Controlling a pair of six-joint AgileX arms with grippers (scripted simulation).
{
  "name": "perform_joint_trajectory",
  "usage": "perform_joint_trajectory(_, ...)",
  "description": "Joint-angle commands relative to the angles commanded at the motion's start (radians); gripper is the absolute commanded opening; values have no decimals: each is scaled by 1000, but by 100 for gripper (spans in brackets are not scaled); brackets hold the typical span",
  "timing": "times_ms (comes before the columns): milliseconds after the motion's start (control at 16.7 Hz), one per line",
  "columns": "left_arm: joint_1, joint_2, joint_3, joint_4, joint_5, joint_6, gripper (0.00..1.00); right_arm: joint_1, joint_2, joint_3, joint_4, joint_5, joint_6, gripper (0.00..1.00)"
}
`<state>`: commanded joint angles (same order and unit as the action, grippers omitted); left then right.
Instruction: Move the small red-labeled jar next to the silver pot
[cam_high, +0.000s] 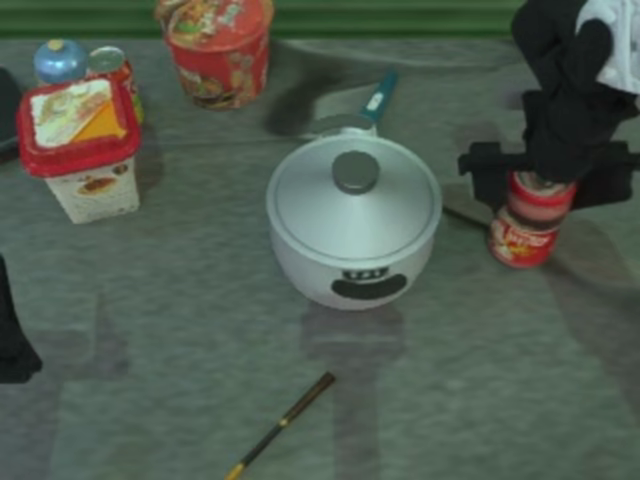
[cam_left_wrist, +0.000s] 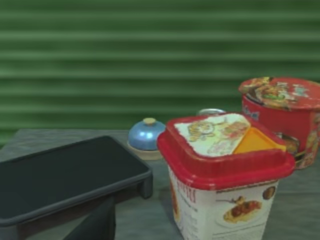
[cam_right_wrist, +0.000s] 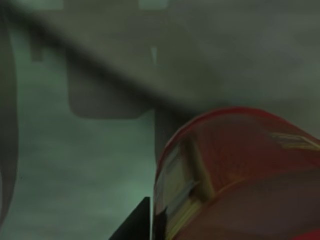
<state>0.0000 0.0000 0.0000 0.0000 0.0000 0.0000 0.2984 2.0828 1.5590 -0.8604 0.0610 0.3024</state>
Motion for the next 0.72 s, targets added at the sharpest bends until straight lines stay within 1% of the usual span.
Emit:
perform_joint_trajectory(600,0,0,0,0,0,0,100,0,0,0,0,0,0,98)
perform_joint_trajectory(660,0,0,0,0,0,0,100,0,0,0,0,0,0,100)
perform_joint_trajectory(720,0,0,0,0,0,0,100,0,0,0,0,0,0,100)
